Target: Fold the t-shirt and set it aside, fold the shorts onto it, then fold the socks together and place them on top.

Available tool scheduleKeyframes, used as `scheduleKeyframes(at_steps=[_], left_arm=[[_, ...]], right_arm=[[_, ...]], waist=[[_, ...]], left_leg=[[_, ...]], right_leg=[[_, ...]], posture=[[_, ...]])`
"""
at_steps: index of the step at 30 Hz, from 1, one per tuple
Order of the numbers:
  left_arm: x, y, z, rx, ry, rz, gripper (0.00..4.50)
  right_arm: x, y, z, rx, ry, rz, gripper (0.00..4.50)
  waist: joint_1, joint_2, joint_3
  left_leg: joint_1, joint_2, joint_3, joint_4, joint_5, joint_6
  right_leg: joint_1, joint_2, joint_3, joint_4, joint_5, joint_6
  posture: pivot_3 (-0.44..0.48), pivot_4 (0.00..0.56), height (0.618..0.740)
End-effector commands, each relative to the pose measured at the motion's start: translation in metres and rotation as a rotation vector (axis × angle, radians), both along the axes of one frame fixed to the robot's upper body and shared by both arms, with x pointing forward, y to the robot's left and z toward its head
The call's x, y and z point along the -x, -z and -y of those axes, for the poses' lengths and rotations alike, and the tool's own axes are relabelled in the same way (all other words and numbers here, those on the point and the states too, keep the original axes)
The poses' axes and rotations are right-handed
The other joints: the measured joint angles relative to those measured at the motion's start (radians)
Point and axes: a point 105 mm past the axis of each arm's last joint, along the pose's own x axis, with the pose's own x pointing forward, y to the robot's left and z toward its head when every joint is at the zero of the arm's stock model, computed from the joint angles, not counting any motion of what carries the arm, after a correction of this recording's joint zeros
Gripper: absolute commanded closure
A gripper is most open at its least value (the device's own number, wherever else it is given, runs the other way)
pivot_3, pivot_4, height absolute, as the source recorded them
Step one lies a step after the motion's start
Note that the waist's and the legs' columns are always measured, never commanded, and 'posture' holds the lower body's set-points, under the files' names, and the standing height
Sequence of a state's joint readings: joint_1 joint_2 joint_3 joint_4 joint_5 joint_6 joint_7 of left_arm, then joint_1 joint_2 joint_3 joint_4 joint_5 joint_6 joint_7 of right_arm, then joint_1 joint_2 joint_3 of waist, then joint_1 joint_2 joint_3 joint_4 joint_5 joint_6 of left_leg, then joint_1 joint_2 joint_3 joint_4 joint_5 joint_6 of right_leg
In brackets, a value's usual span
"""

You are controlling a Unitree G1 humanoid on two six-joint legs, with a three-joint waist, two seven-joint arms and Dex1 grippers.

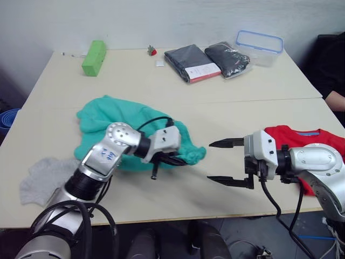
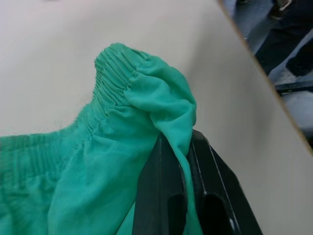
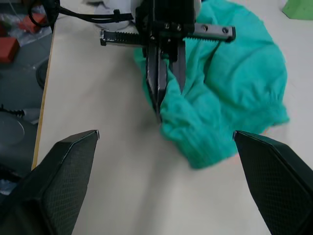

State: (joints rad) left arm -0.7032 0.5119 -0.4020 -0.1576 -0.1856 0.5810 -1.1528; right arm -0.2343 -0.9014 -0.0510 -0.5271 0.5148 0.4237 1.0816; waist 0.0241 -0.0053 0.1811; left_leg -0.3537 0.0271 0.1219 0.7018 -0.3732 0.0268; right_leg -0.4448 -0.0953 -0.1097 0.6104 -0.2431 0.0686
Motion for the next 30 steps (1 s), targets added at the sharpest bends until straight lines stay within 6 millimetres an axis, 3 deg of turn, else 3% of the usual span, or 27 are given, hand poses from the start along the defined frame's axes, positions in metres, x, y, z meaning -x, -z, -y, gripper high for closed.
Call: scheduleKeyframes(at_steps=[1,2,5,10,15,17,19,23,27,30], left_arm=[[0.014,-0.013,0.011,0.057,0.093,0.012,4.48],[0.016,-0.015,0.011,0.068,0.097,0.004,4.48],[0.018,-0.018,0.007,0.080,0.100,-0.012,3.82],[0.024,-0.024,-0.003,0.070,0.127,-0.019,2.25],[0.017,-0.038,-0.030,0.044,0.062,0.042,0.65],[0.013,-0.041,-0.054,-0.006,-0.010,0.073,0.04],[0.012,-0.025,-0.102,-0.192,-0.105,0.146,0.04],[0.026,-0.005,-0.152,-0.404,-0.166,0.165,0.04],[0.047,0.009,-0.173,-0.478,-0.188,0.129,0.04],[0.046,0.026,-0.182,-0.516,-0.247,0.166,0.04]], right_arm=[[0.004,-0.003,0.004,0.038,-0.011,0.065,0.00],[0.005,-0.001,0.005,0.045,-0.012,0.067,0.00],[0.006,0.003,0.006,0.058,-0.018,0.074,0.00],[0.005,0.006,0.006,0.075,-0.031,0.090,0.00],[0.008,0.017,0.008,0.143,-0.066,0.124,0.00],[0.008,0.024,0.010,0.182,-0.082,0.162,0.00],[0.005,0.031,0.012,0.239,-0.113,0.234,0.00],[0.002,0.043,0.014,0.311,-0.174,0.309,0.00],[-0.004,0.054,0.010,0.350,-0.241,0.379,0.00],[-0.014,0.059,-0.002,0.344,-0.279,0.450,0.00]], waist=[[-0.001,0.000,0.000],[-0.001,0.000,0.000],[-0.001,0.000,0.000],[-0.001,0.000,0.000],[-0.001,0.000,0.000],[-0.001,0.000,0.000],[-0.016,0.000,0.000],[-0.027,0.000,0.000],[-0.023,-0.001,0.001],[-0.024,-0.001,0.001]], left_leg=[[0.000,0.000,0.000,0.000,0.000,0.000],[0.000,0.000,0.000,0.000,0.000,0.000],[0.000,0.000,0.000,0.000,0.000,0.000],[0.000,0.000,-0.001,0.000,0.000,0.000],[0.000,0.000,-0.001,0.000,0.000,0.000],[0.000,0.000,-0.001,0.000,0.000,0.000],[0.000,0.000,0.000,0.000,0.000,0.000],[0.001,0.002,0.000,-0.003,-0.001,-0.002],[0.001,0.001,-0.001,-0.002,-0.001,-0.002],[0.001,0.001,0.000,-0.002,-0.001,-0.002]], right_leg=[[0.000,0.000,0.001,0.000,0.000,0.000],[0.000,0.000,0.001,0.000,0.000,0.000],[0.000,0.000,0.002,0.000,0.000,0.000],[0.000,0.000,0.002,0.000,0.000,0.000],[0.000,0.000,0.002,0.000,0.000,0.000],[0.000,0.000,0.002,0.000,0.000,0.000],[0.000,0.000,0.002,0.000,0.000,0.000],[0.000,0.000,0.001,0.000,-0.002,-0.003],[0.000,-0.001,0.001,-0.004,-0.002,-0.003],[0.000,-0.001,0.002,-0.003,-0.002,-0.003]], posture=[[0.000,0.150,0.740],[0.000,0.150,0.740],[0.000,0.150,0.740],[0.000,0.150,0.740],[0.000,0.150,0.740],[0.000,0.150,0.740],[0.000,0.150,0.740],[0.000,0.150,0.740],[0.000,0.150,0.740],[0.000,0.150,0.740]])
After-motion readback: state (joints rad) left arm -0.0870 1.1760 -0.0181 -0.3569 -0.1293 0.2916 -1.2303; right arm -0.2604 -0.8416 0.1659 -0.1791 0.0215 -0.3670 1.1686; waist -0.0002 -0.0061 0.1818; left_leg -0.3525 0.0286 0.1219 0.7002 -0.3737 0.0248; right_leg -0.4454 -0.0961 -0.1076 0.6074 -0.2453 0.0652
